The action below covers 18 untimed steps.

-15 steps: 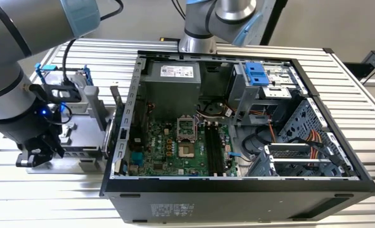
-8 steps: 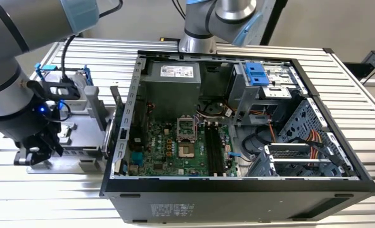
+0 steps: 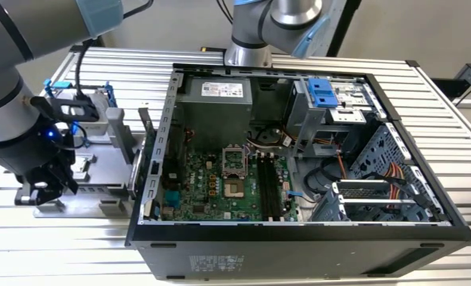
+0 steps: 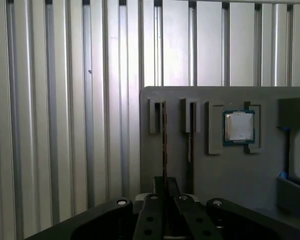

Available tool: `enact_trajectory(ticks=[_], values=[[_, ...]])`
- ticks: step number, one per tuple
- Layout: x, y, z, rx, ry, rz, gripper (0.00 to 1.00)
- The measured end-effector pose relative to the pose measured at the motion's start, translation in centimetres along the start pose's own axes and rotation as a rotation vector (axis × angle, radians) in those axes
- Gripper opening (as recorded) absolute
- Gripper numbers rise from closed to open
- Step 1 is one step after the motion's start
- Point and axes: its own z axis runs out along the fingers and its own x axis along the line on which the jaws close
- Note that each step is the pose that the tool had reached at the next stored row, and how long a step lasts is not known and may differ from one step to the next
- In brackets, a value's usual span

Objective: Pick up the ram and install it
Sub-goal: 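Pick up the ram and move it above insertion slot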

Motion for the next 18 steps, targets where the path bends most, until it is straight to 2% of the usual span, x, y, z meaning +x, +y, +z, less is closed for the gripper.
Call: enact_trajectory(ticks=[18], values=[[-0.11, 0.03, -1.58, 0.0000, 0.0001, 0.000, 0.00]])
